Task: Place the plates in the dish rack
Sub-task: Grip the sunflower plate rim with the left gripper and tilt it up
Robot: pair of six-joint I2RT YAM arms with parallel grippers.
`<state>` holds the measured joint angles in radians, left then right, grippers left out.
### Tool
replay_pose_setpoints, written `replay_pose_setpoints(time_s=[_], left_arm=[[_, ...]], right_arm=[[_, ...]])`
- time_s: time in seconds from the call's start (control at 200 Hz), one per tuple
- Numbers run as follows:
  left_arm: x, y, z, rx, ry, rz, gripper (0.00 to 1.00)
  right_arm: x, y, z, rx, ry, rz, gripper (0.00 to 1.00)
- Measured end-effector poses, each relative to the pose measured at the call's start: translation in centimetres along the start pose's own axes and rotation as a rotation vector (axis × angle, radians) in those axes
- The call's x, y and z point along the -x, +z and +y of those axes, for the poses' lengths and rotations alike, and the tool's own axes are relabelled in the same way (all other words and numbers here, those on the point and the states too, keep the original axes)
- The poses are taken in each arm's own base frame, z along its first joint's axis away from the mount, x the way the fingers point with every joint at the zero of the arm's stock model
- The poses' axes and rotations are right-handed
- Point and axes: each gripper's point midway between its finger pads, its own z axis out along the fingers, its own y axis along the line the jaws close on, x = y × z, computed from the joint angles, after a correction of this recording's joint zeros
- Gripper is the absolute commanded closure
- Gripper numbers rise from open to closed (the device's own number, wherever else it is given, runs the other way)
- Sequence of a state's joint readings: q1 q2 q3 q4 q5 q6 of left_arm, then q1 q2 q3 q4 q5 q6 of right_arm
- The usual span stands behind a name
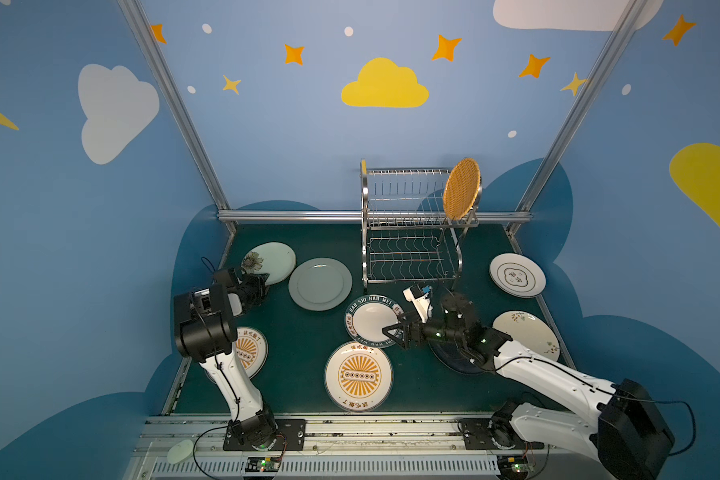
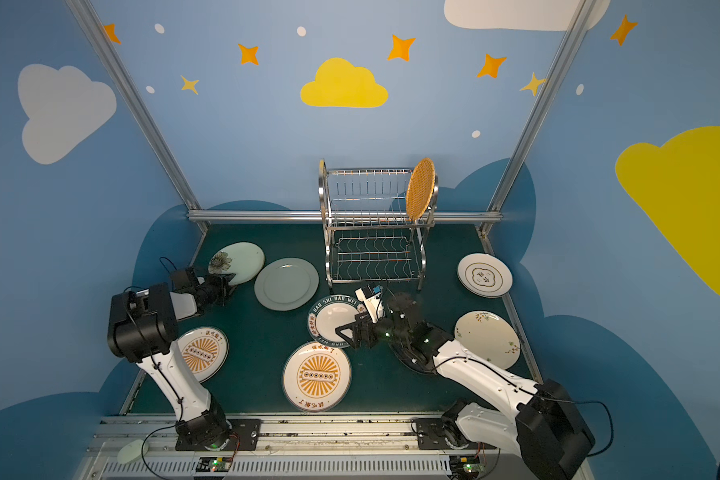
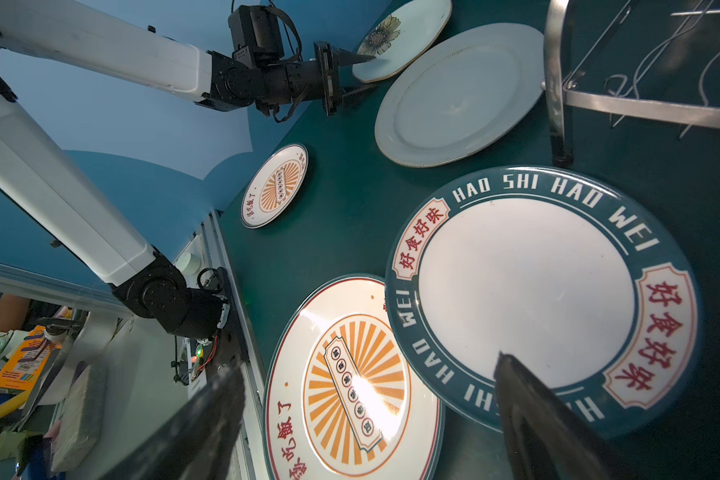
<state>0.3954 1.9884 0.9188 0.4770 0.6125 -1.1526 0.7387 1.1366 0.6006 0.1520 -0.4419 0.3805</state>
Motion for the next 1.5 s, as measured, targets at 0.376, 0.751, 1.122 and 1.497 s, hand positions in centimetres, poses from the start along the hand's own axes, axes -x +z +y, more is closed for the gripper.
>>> replay_pose_setpoints(time_s=[0.376, 0.751, 1.122, 1.497], left_arm=[[0.4, 0.2, 0.8, -0.029, -0.048, -0.027, 0.81], [0.4, 0.2, 0.9, -0.057, -0.080, -0.039, 0.96], [1.3, -4.0, -3.2, -0.119, -0.197, -0.077, 0.96], [-3.7, -11.8, -12.4, -0.252, -0.035, -0.036, 0.96]], right_arm=[[0.1, 0.0, -0.2, -0.010, -0.001, -0.004, 0.09], [-0.1, 0.0, -0.3, -0.021, 0.000, 0.001, 0.09], [-0.2, -0.1, -0.7, -0.041, -0.011, 0.003, 0.09], [-0.4, -0.4, -1.3, -0.082, -0.001, 0.009, 0.09]])
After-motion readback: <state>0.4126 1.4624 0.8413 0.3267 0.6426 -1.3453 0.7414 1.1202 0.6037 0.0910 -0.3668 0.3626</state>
